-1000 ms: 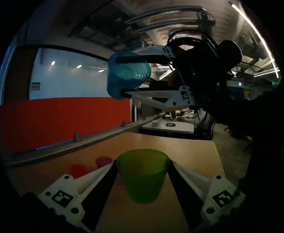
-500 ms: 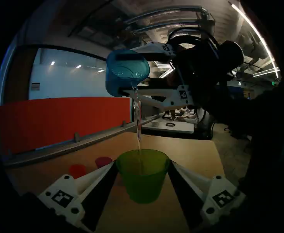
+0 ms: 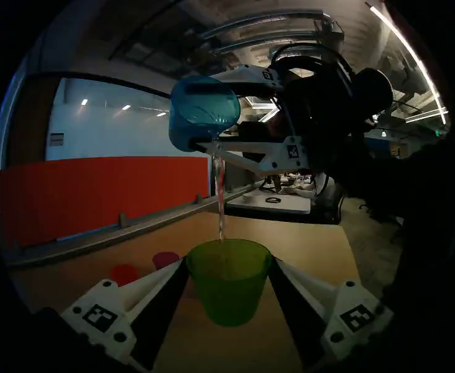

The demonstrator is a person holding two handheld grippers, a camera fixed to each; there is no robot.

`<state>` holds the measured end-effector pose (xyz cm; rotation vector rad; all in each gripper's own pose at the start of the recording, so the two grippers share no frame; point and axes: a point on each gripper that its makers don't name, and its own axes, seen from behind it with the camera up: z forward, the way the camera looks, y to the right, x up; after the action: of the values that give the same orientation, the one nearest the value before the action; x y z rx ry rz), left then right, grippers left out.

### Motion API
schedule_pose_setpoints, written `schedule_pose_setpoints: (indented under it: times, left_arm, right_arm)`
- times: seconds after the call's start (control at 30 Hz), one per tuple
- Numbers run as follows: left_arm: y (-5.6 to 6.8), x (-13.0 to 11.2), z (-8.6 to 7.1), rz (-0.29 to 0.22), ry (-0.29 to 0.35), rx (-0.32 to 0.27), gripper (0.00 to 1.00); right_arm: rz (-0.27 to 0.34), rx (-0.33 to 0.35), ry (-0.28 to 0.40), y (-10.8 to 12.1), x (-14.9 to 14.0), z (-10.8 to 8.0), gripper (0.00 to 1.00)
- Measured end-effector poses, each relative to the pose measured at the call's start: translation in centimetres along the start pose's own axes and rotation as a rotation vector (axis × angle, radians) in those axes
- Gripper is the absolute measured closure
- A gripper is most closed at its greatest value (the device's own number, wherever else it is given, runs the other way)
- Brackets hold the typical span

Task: Pour water

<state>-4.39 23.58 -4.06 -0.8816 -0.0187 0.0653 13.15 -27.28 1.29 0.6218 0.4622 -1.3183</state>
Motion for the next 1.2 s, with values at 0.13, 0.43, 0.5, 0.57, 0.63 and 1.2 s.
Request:
schedule_pose_setpoints:
  times: [0.13,0.43,0.5,0.57,0.63,1.2]
  left_arm:
    - [0.1,0.1,0.0,0.000,-0.001,-0.003,0.11]
    - [0.0,0.2,0.0,0.002,-0.001,-0.003,0.11]
    - [0.0,0.2,0.0,0.001,-0.001,-0.003,0.11]
    - [0.0,0.1,0.1,0.002,-0.002,-0.002,0.11]
    - [-0.1,0.1,0.1,0.003,-0.002,-0.001,0.11]
    - [0.0,0.2,0.2,0.003,-0.003,-0.004,0.11]
  right_arm:
    - [-0.017,-0.002,-0.002,0.1,0.0,-0.1,0.11]
    - [-0.053,-0.007,-0.001,0.3,0.2,-0.2,0.11]
    - [-0.058,-0.009,-0.001,0.3,0.2,-0.3,0.11]
    - [-0.064,-0.012,-0.002,0.4,0.2,-0.3,0.12]
    - [-0.071,-0.014,-0.002,0.5,0.1,-0.3,0.12]
    - [-0.128,-0.031,-0.004,1.1,0.1,-0.3,0.12]
